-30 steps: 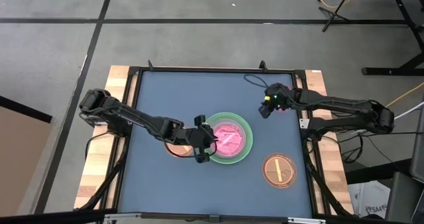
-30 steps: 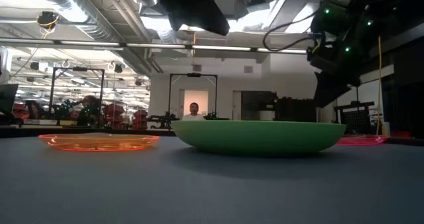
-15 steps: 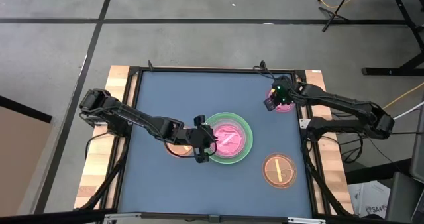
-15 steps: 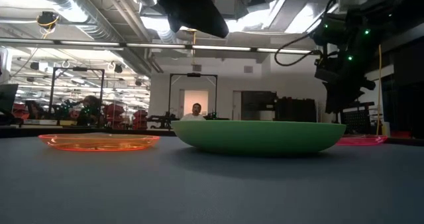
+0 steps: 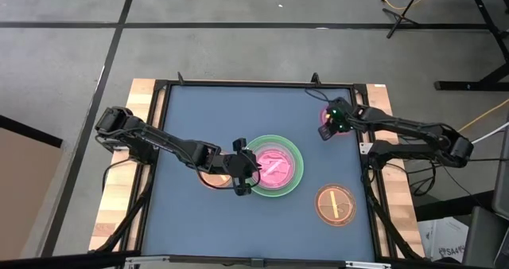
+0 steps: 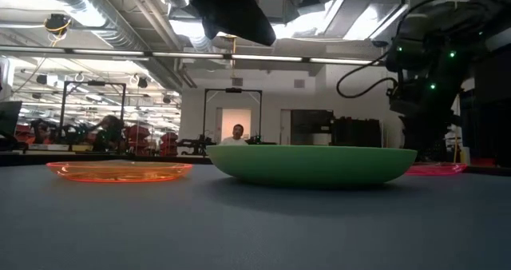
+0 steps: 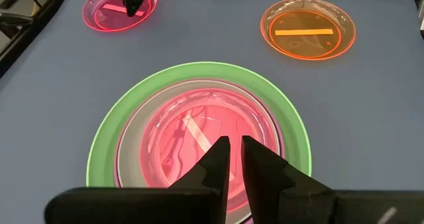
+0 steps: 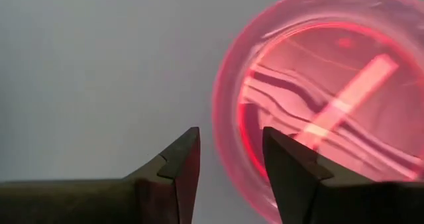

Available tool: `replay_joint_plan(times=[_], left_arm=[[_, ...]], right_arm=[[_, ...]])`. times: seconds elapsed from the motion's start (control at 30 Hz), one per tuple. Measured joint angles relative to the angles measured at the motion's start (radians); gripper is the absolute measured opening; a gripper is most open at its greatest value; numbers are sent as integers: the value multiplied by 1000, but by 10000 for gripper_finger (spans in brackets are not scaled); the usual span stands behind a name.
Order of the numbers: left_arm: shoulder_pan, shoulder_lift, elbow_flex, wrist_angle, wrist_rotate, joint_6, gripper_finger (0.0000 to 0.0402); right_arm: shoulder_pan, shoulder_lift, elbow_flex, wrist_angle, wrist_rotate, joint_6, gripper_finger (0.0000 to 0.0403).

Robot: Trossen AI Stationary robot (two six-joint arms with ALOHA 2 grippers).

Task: Stack plastic plates
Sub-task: Stack the light pink plate on top of the light pink plate

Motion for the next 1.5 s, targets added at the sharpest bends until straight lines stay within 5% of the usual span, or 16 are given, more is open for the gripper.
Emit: replay_joint_plan(times=[0.2,1.3,1.5], left_arm=[[0,0,0,0,0,0,32],[0,0,0,0,0,-2,32],[0,0,0,1,-1,1,32]], right_arm=[[0,0,-45,92,-76,-1,154],[0,150,-50,121,22,-79,154],[0,150,-50,123,20,-79,119]])
